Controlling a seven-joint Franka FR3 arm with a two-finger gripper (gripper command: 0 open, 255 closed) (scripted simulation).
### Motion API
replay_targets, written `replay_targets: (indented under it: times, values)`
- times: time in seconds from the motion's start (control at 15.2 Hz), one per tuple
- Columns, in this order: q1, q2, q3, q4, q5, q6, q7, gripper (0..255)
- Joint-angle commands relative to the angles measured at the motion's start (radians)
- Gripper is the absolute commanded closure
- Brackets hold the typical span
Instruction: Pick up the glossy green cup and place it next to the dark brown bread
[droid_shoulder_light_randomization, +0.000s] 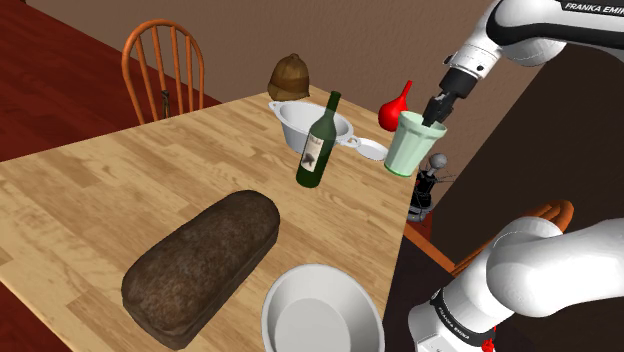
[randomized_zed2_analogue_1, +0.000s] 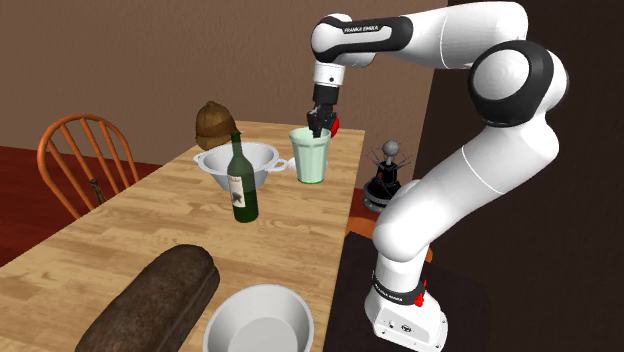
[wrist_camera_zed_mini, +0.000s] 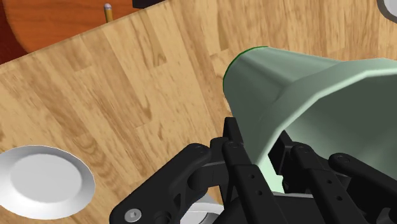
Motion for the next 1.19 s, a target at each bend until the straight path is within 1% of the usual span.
replay_targets:
  times: [0.0,0.33,0.73,1.12]
  values:
    - [0.003,0.003,0.004,0.030,0.003,-0.027,0.004,255]
    - [0.008,0.013,0.009,0.094,0.010,-0.080,0.010,255]
    - [0.053,0.012,0.129,0.061,0.078,-0.037,0.151,255]
    - [0.105,0.051,0.240,0.068,0.146,0.013,0.284,255]
